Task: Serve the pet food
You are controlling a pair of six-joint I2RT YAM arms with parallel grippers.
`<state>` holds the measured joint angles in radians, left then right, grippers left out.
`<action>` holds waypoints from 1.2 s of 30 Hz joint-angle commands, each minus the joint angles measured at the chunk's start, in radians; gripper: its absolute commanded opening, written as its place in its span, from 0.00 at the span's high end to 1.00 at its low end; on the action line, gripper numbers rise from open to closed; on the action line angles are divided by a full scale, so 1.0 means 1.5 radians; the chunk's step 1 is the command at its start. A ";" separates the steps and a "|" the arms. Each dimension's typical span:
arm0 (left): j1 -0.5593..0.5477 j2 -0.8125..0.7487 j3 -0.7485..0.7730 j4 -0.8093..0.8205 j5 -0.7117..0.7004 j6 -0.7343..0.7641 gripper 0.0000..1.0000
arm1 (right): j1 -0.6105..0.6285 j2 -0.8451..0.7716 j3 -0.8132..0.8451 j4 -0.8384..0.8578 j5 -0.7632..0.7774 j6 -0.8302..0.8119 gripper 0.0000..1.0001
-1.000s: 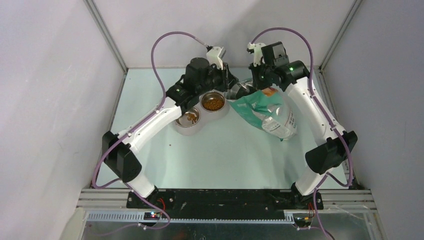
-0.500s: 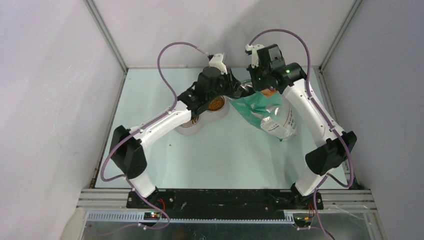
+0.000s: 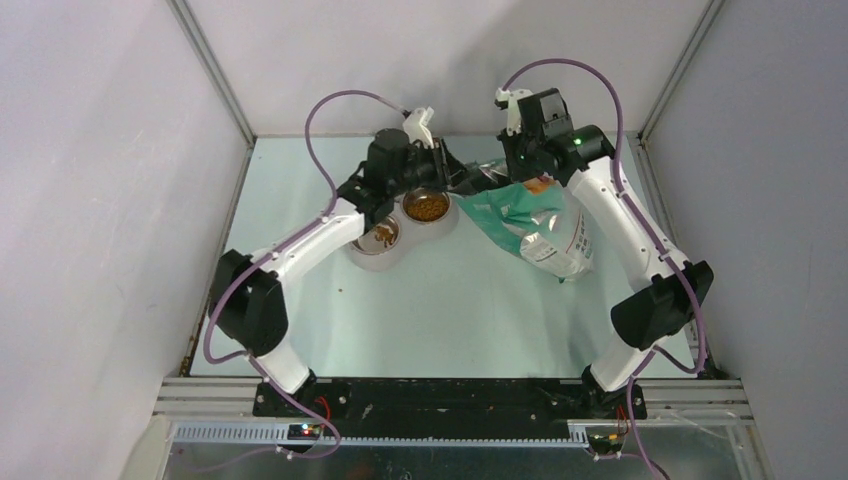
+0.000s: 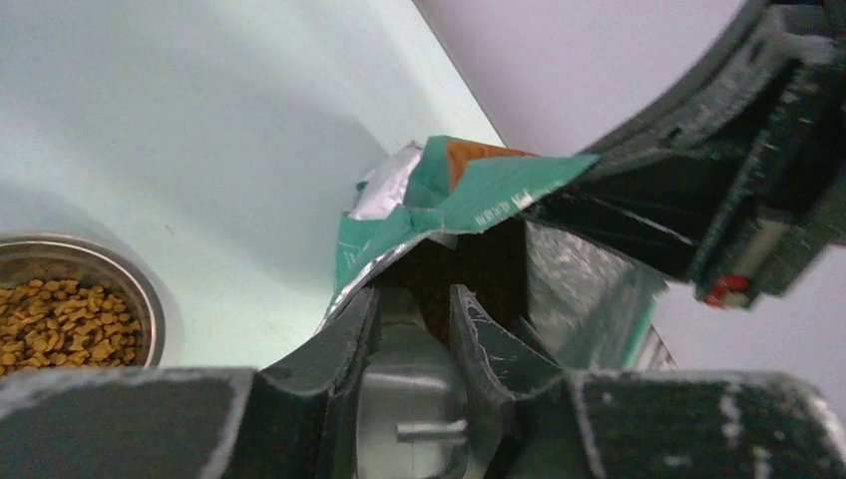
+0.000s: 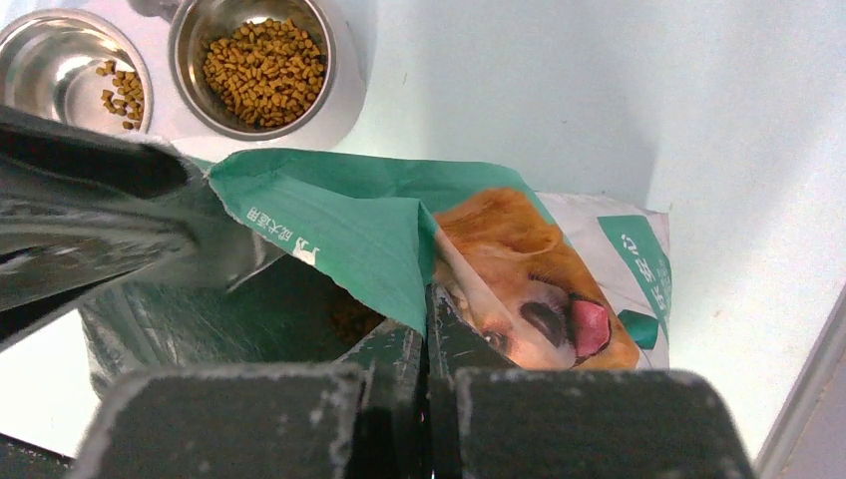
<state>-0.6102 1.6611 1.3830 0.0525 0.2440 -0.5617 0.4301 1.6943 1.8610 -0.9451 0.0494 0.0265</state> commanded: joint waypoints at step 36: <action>0.058 -0.061 0.123 0.002 0.072 -0.058 1.00 | -0.091 -0.065 -0.006 -0.021 -0.084 -0.053 1.00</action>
<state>-0.5312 1.5852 1.5398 -0.0090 0.4049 -0.5842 0.3061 1.6283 1.8206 -0.9310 -0.1001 -0.0341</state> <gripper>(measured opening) 0.300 0.007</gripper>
